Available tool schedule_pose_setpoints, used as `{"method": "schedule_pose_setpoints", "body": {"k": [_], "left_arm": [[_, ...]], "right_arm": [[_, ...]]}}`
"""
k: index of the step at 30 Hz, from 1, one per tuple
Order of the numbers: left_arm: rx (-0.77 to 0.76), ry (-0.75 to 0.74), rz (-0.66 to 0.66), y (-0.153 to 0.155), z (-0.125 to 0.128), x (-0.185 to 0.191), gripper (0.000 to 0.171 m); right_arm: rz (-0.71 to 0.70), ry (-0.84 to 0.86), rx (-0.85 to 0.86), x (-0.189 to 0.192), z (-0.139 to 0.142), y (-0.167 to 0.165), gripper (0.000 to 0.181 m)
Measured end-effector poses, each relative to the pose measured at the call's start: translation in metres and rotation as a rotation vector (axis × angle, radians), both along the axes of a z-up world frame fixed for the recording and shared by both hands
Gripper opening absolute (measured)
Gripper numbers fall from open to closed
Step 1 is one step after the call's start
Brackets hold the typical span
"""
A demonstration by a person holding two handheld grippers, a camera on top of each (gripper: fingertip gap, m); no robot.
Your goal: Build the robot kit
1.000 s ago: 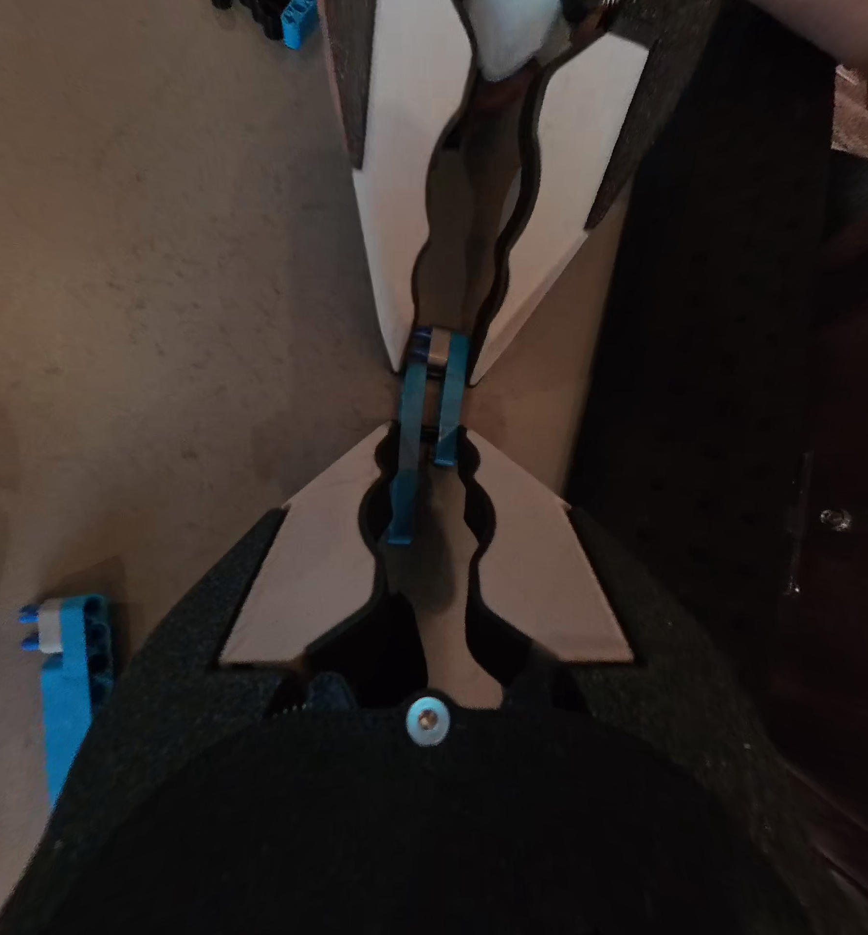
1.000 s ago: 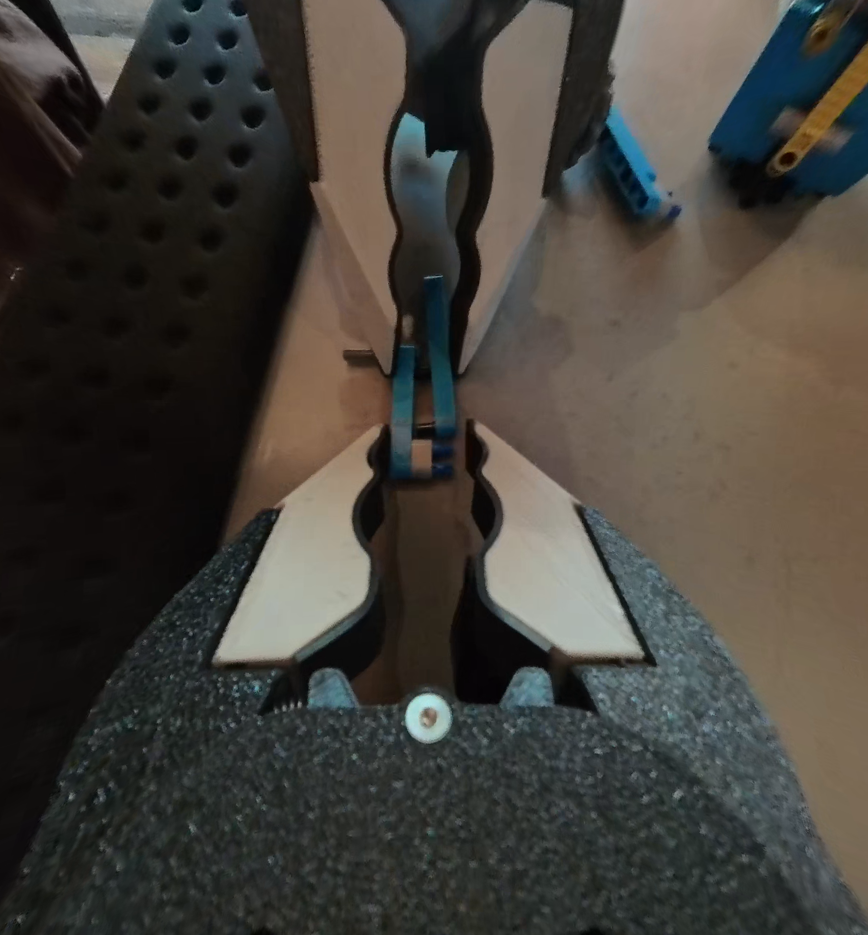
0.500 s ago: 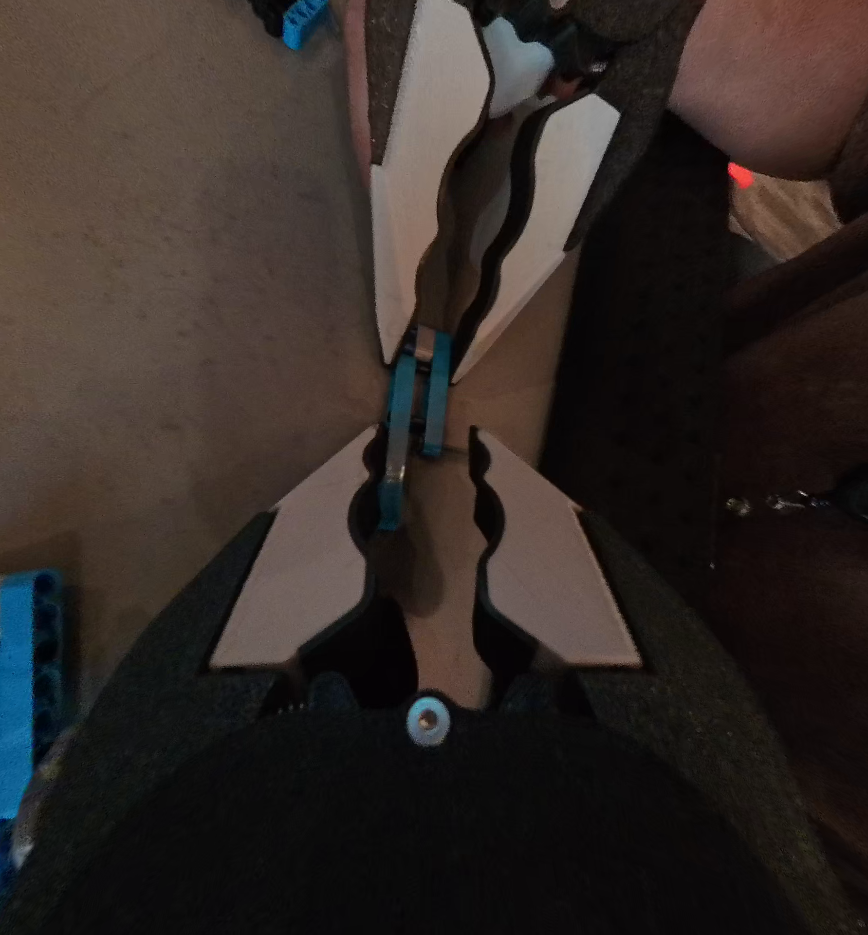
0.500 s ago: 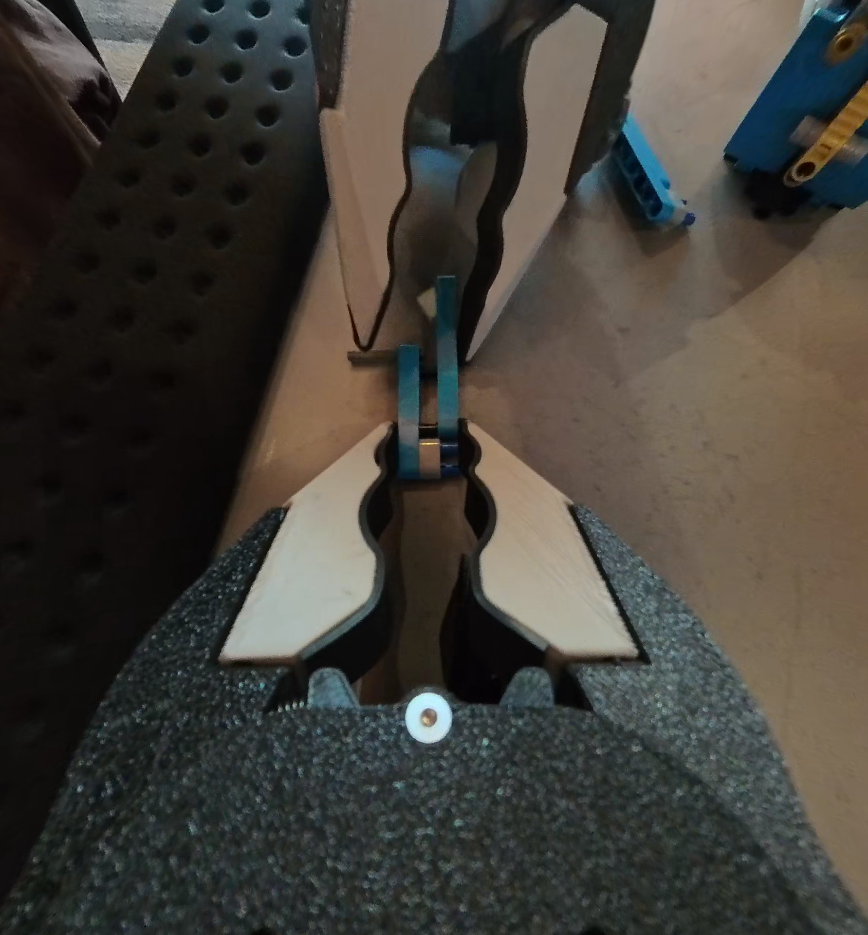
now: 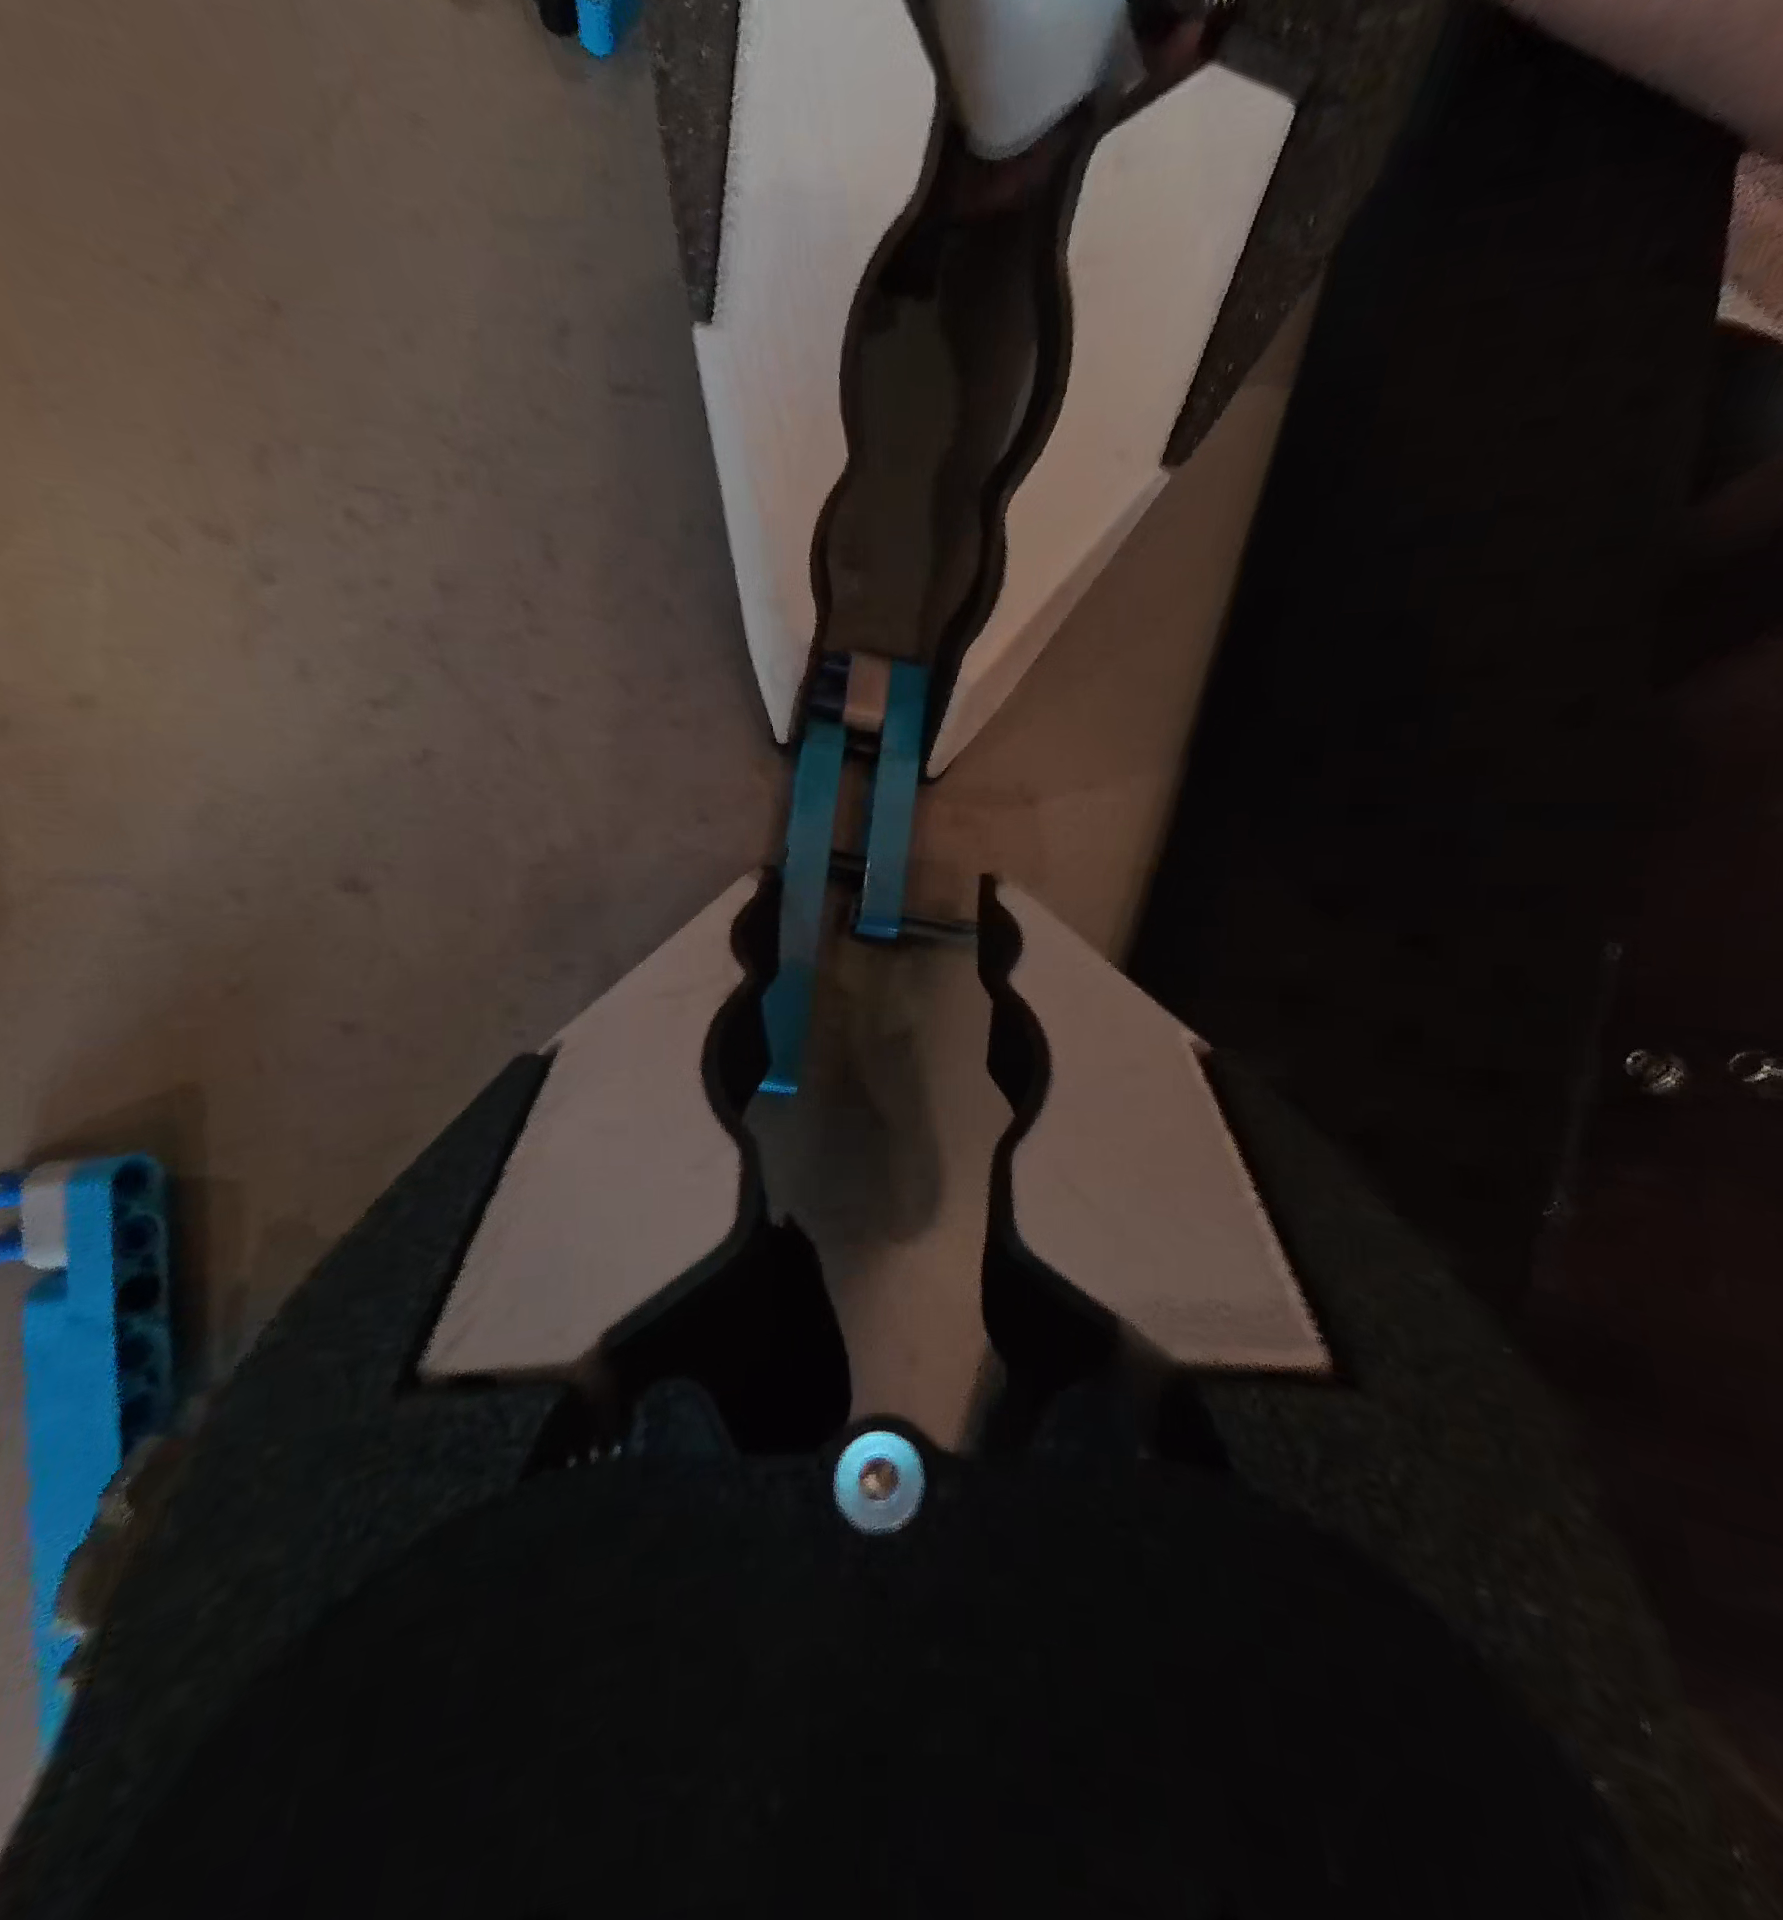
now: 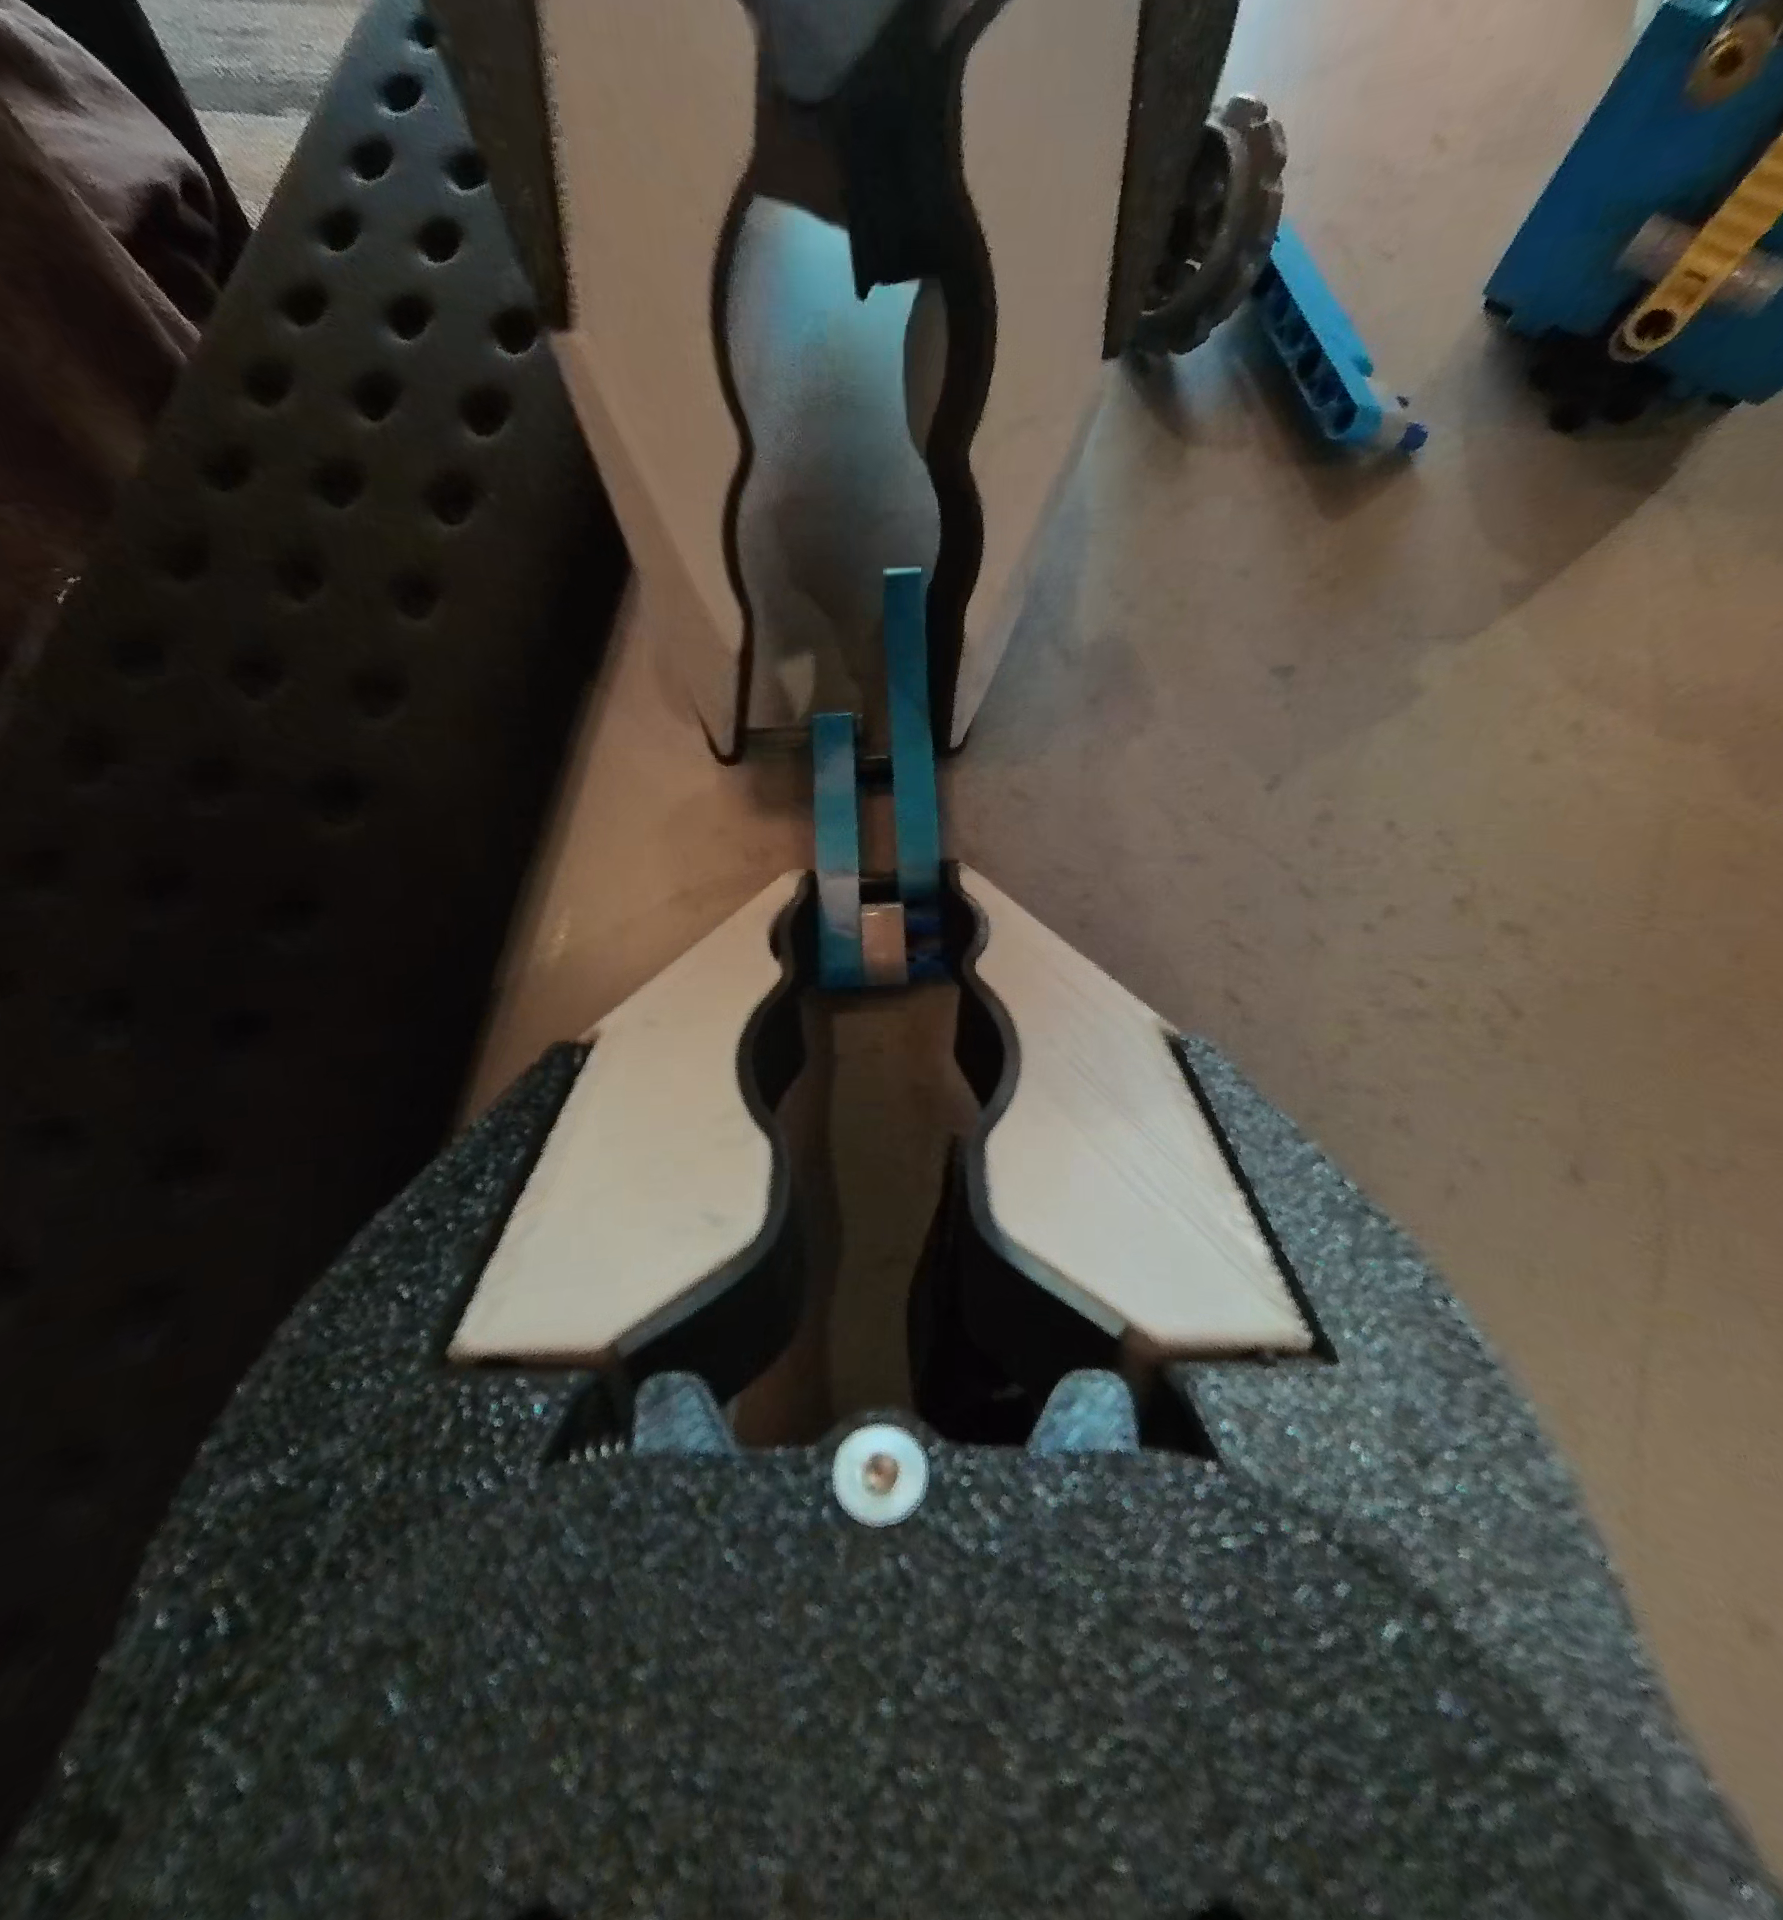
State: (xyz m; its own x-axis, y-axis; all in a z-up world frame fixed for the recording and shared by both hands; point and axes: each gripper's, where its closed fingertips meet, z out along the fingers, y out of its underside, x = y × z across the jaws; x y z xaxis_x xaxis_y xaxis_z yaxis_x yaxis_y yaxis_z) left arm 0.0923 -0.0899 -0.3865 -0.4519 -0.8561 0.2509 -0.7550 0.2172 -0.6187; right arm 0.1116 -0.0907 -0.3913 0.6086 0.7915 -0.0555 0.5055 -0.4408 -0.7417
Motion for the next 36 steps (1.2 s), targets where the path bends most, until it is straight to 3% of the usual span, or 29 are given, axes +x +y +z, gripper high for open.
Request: {"method": "schedule_pose_setpoints", "body": {"k": [12,21,31,36], "left_arm": [[-0.019,-0.002,0.002,0.003,0.005,-0.011,0.043],[-0.018,-0.058,0.073,0.001,0.012,-0.020,0.048],[-0.115,-0.019,0.126,0.011,0.011,-0.005,0.052],[-0.113,0.002,0.075,0.008,0.005,0.000,0.048]], "right_arm": [[-0.004,-0.022,0.003,-0.001,0.001,0.001,0.035],[-0.001,-0.055,0.005,-0.002,0.000,0.002,0.023],[0.023,-0.266,0.262,-0.004,0.009,0.004,0.020],[0.013,-0.257,0.280,-0.004,0.008,0.005,0.020]]}}
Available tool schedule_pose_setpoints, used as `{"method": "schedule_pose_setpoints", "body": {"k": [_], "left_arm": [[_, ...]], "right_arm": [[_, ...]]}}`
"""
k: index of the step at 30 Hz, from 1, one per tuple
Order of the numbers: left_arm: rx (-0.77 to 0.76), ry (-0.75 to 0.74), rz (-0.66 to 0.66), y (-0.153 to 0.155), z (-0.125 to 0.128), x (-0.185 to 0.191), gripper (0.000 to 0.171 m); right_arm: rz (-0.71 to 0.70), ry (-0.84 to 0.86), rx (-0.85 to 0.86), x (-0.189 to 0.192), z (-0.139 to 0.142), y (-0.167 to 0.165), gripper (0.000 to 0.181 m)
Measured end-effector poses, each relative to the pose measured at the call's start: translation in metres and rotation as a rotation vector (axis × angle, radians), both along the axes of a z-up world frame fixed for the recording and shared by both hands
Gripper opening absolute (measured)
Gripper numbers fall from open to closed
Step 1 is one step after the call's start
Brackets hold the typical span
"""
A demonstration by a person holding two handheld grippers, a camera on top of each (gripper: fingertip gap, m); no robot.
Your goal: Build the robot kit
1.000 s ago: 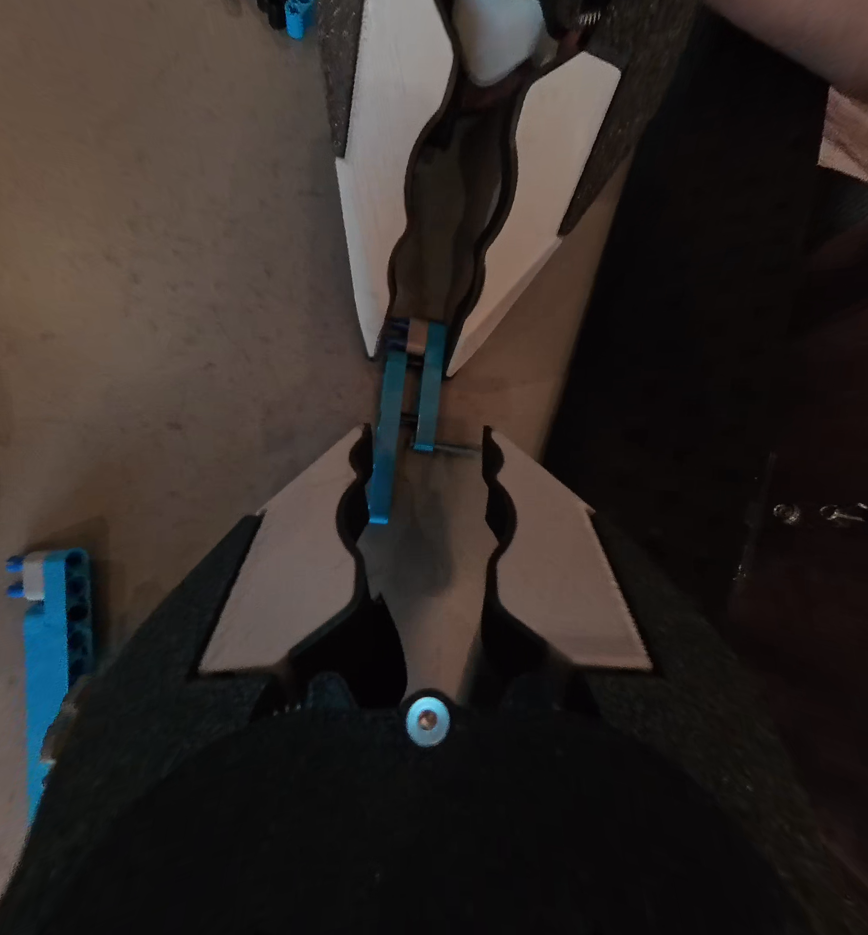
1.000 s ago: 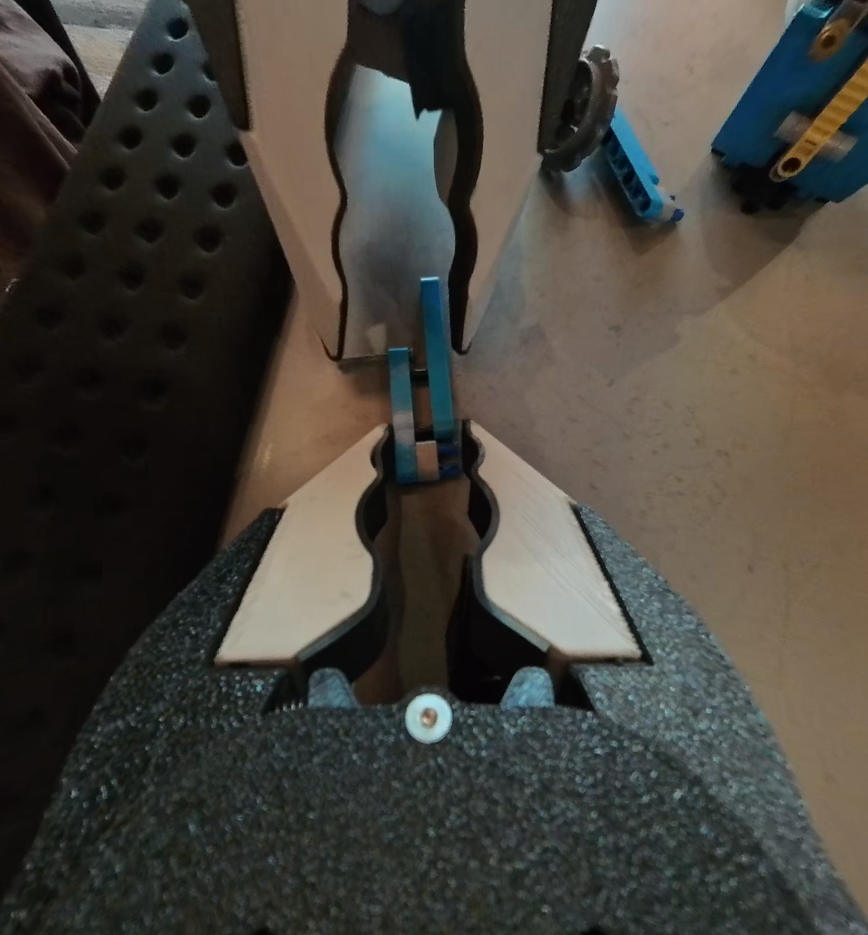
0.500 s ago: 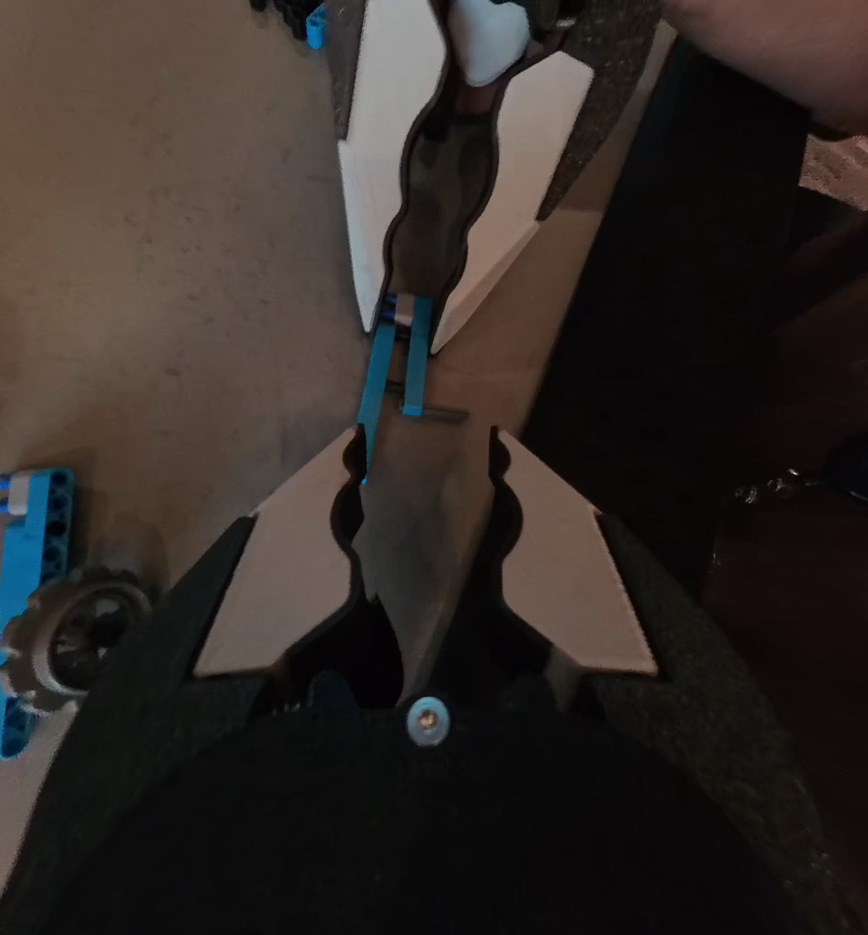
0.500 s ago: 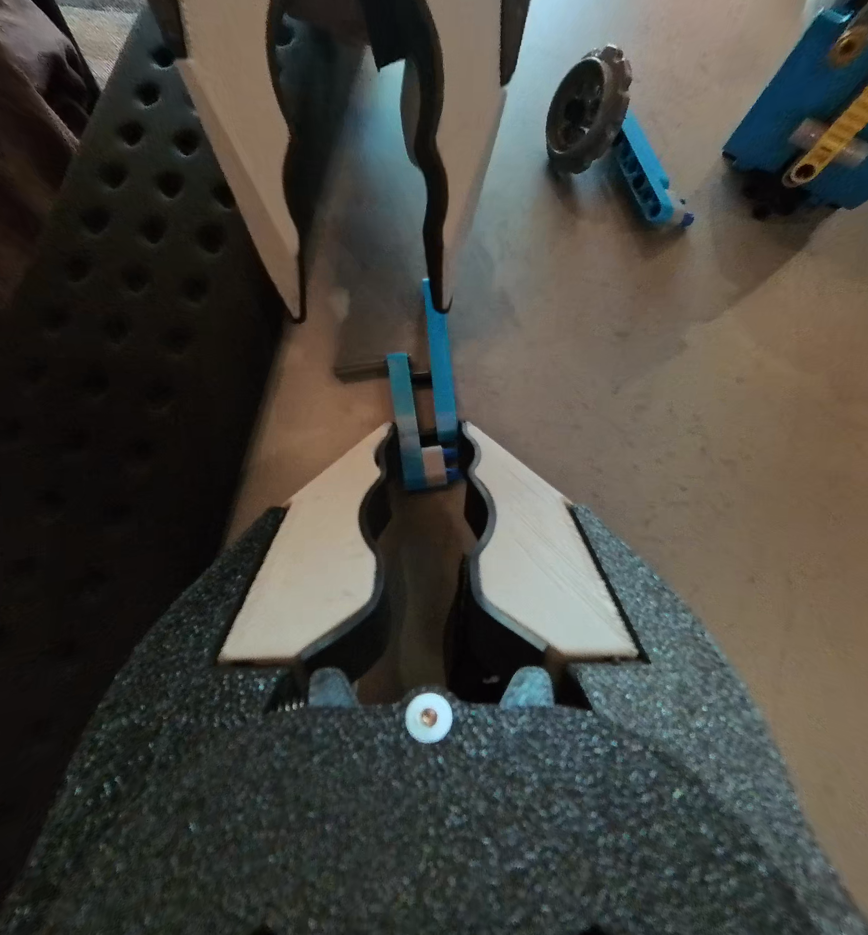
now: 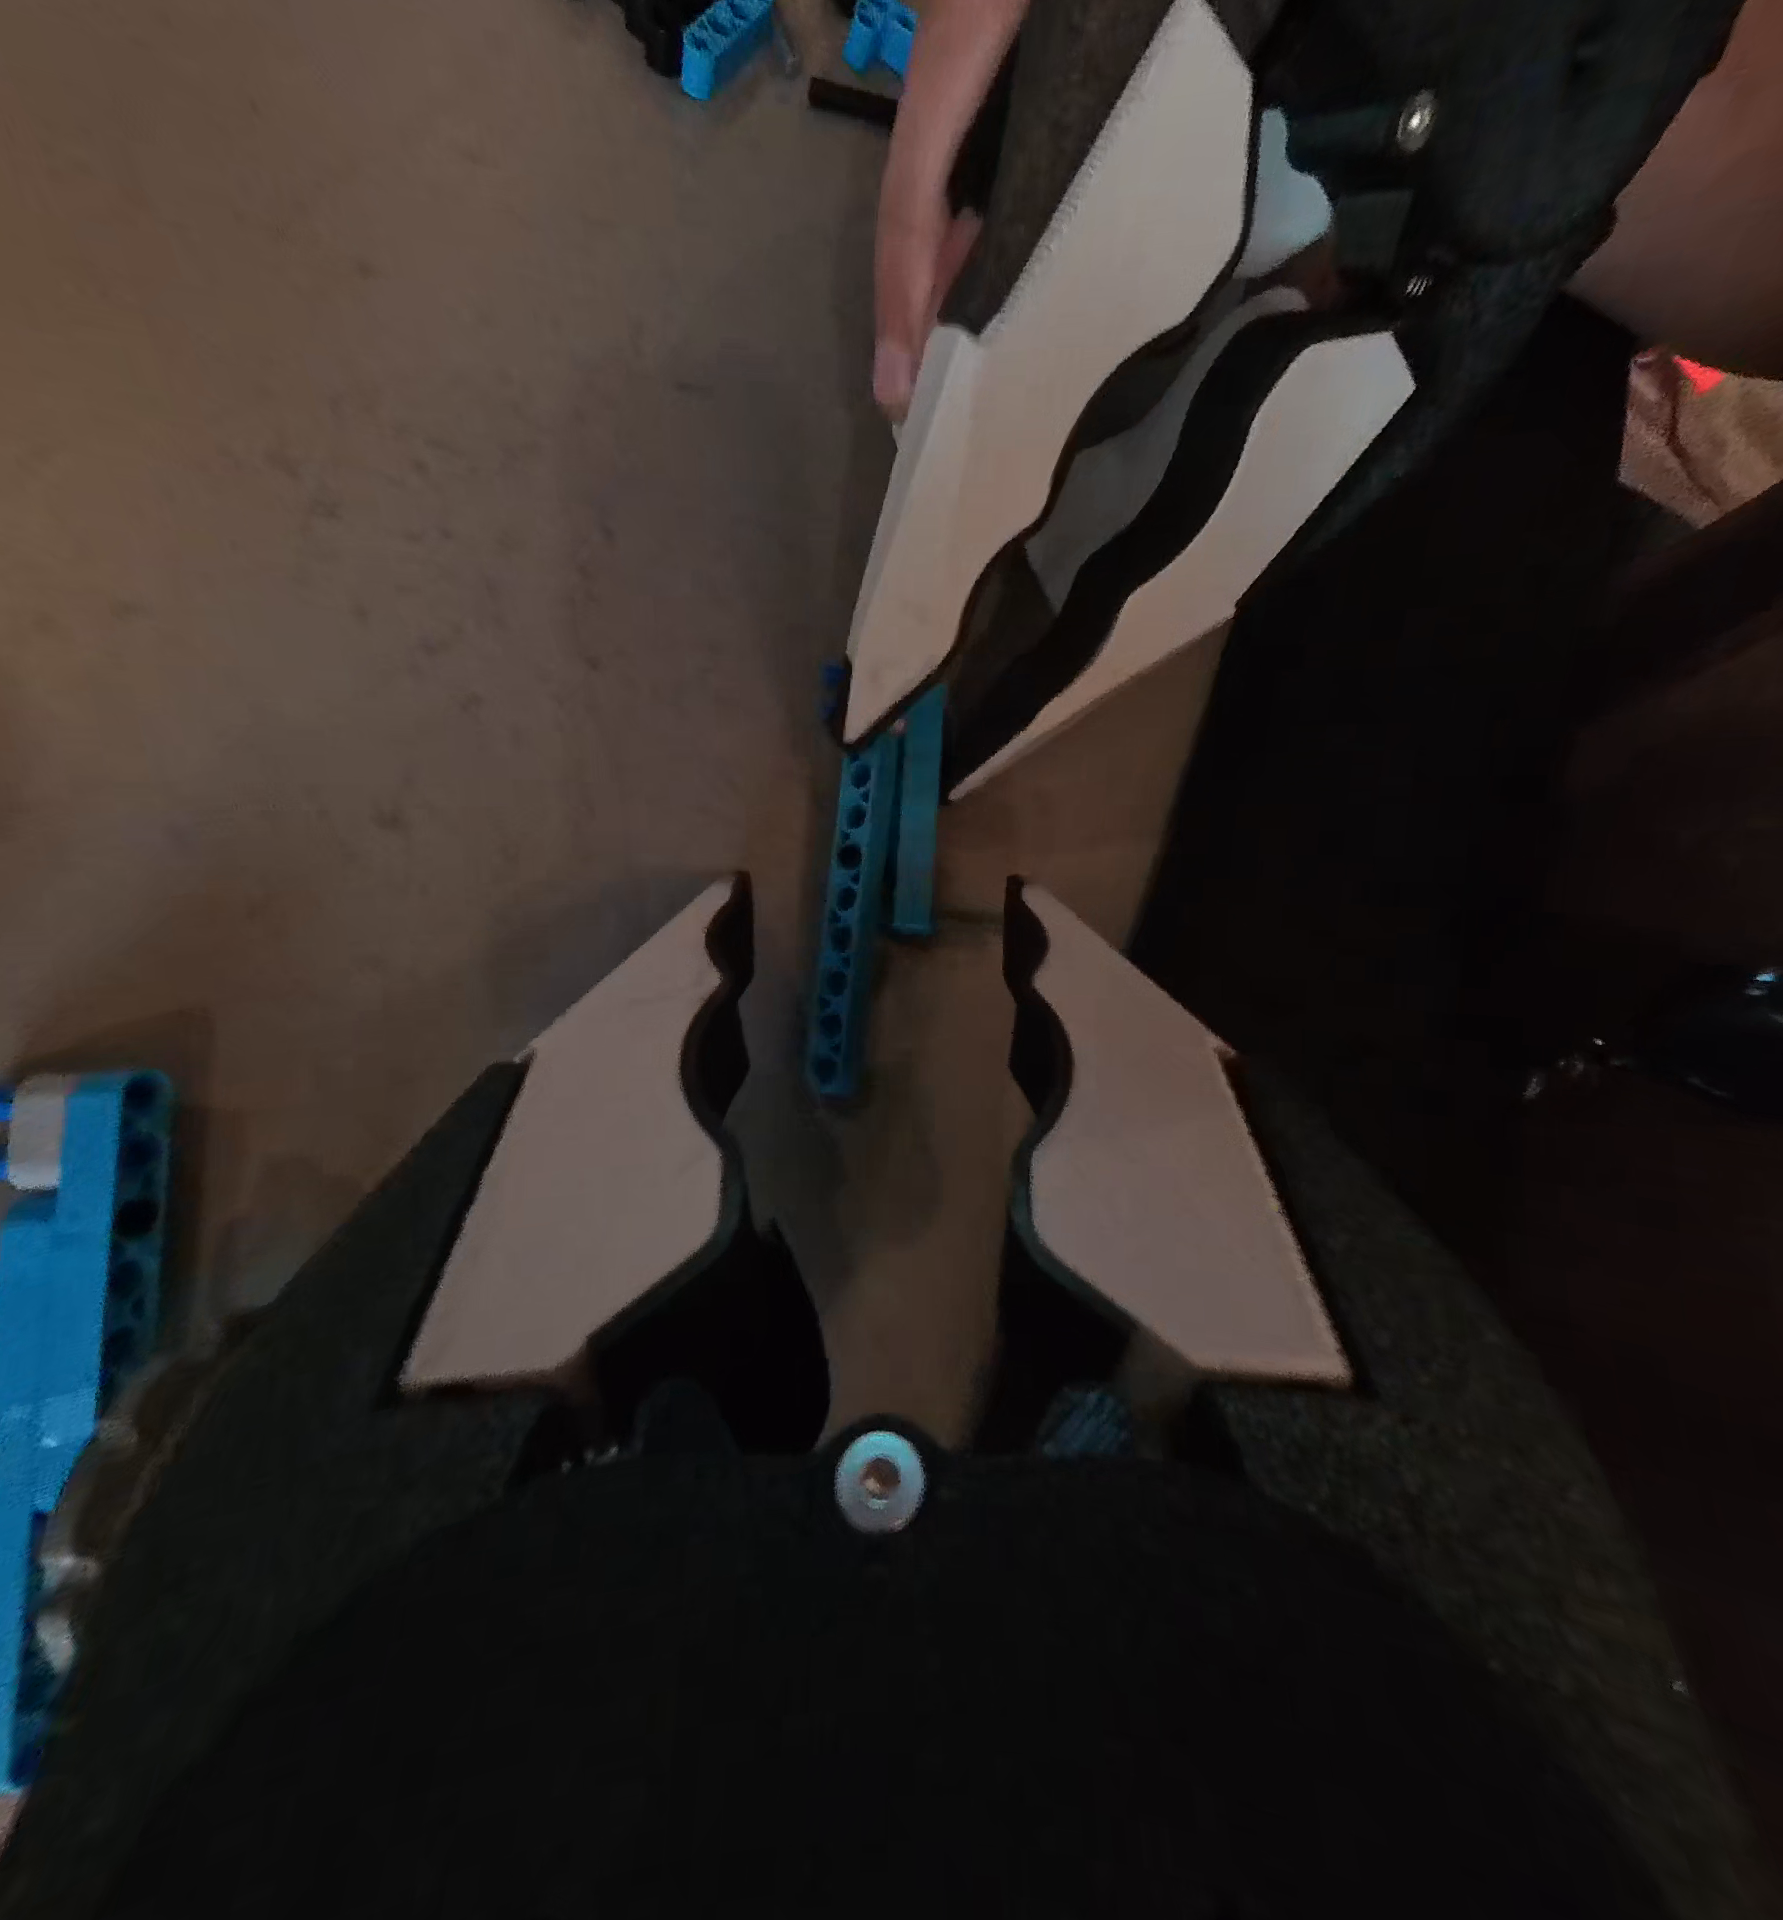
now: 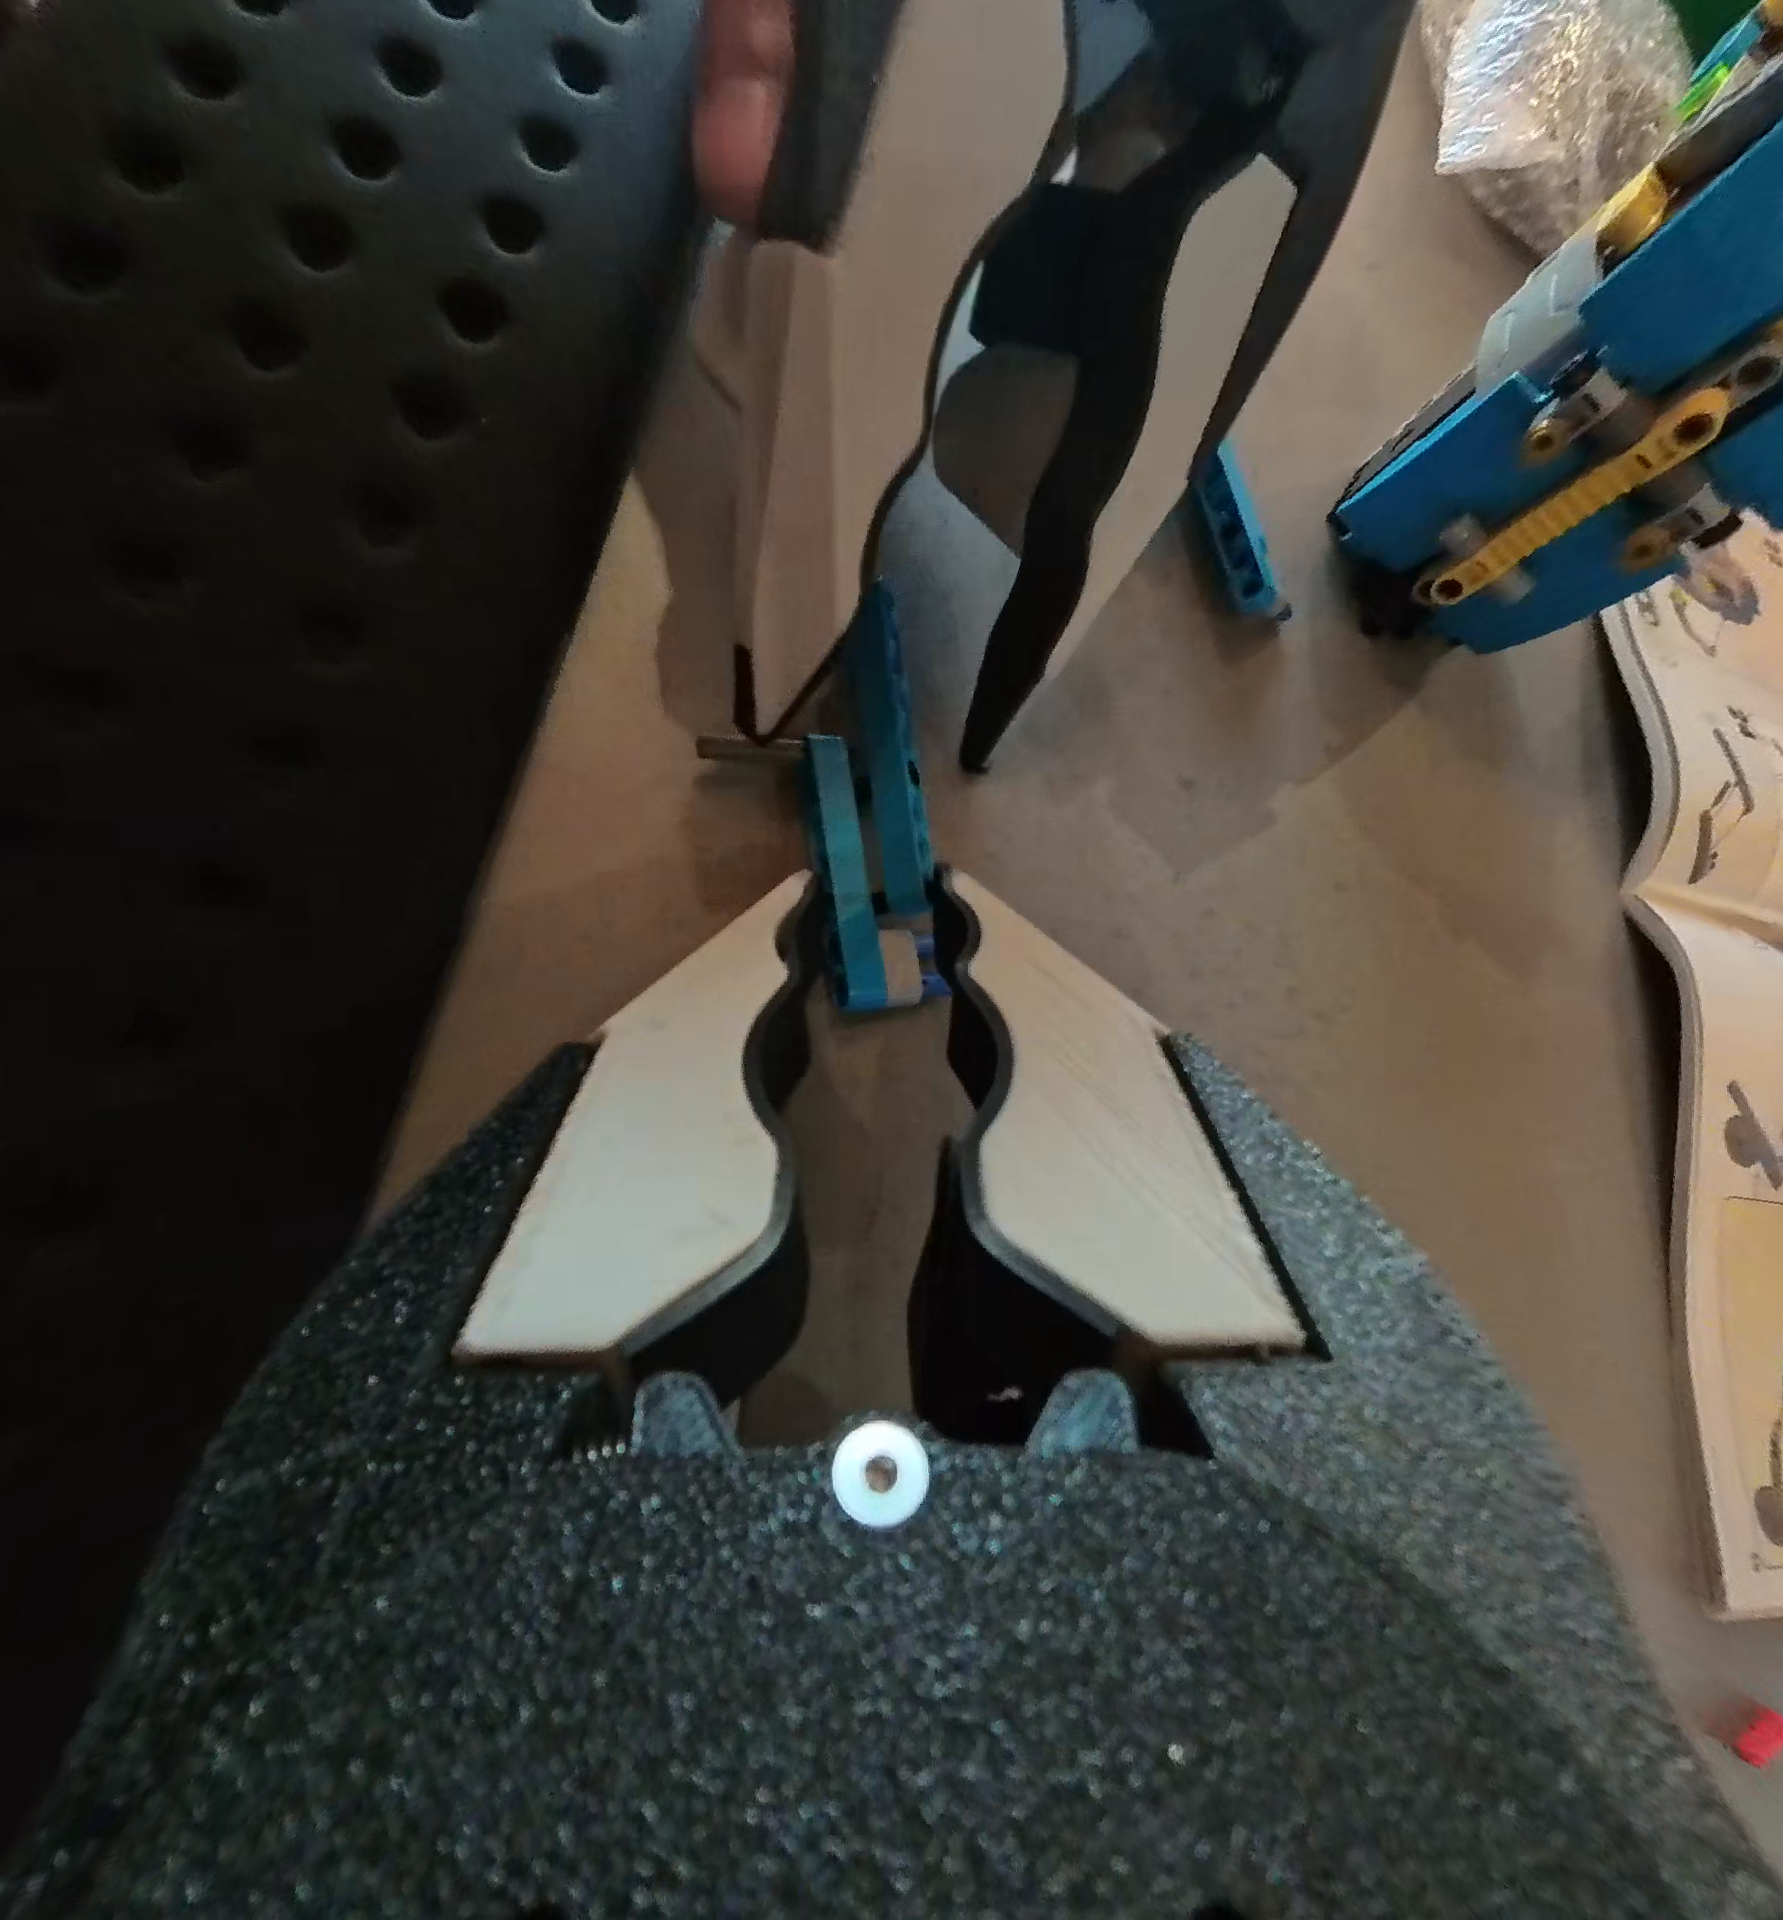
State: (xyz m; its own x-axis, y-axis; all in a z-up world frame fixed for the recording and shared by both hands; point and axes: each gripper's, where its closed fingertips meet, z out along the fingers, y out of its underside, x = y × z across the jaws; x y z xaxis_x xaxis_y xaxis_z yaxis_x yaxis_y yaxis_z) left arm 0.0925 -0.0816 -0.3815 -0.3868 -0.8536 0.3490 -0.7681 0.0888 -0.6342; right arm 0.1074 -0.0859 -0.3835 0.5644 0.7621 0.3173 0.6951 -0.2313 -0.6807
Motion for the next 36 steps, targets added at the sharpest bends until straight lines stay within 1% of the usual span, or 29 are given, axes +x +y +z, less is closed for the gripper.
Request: {"method": "schedule_pose_setpoints", "body": {"k": [3,7,10,12,14,16,19,22,27,29,32,34,36], "left_arm": [[0.032,0.000,-0.006,0.000,0.000,0.004,0.048],[0.044,-0.022,-0.009,-0.006,0.006,0.007,0.048],[0.108,-0.003,-0.020,-0.005,-0.003,0.004,0.046],[0.102,-0.004,-0.020,-0.005,-0.003,0.004,0.045],[0.101,-0.002,-0.016,-0.004,-0.003,0.004,0.043],[0.110,-0.002,-0.017,-0.004,-0.004,0.004,0.042],[0.122,0.001,-0.023,-0.005,-0.004,0.005,0.041],[0.109,0.005,-0.037,-0.010,-0.004,0.006,0.039],[0.118,-0.001,-0.021,-0.011,-0.004,0.006,0.038],[0.136,-0.004,-0.008,-0.009,-0.005,0.007,0.032],[0.177,-0.015,-0.002,-0.006,-0.007,0.007,0.029],[0.234,-0.030,-0.014,-0.004,-0.009,0.007,0.024],[0.268,-0.043,-0.036,-0.004,-0.010,0.007,0.024]], "right_arm": [[-0.017,0.046,-0.046,0.001,-0.003,0.000,0.022],[-0.041,0.131,-0.163,0.002,-0.006,0.000,0.023],[-0.053,0.176,-0.219,0.003,-0.007,0.001,0.025],[-0.060,0.187,-0.251,0.005,-0.007,0.000,0.029],[-0.054,0.182,-0.247,0.006,-0.006,-0.001,0.032],[-0.043,0.205,-0.243,0.005,-0.003,-0.002,0.032],[-0.029,0.207,-0.276,0.006,-0.008,-0.003,0.033],[-0.006,0.202,-0.262,0.003,-0.007,0.000,0.024],[-0.007,0.215,-0.277,0.003,-0.008,0.000,0.024],[-0.010,0.204,-0.268,0.002,-0.008,0.000,0.023],[-0.024,0.220,-0.269,0.002,-0.006,0.000,0.023],[-0.033,0.222,-0.274,0.001,-0.005,-0.001,0.022],[-0.036,0.202,-0.263,0.000,-0.005,0.000,0.023]]}}
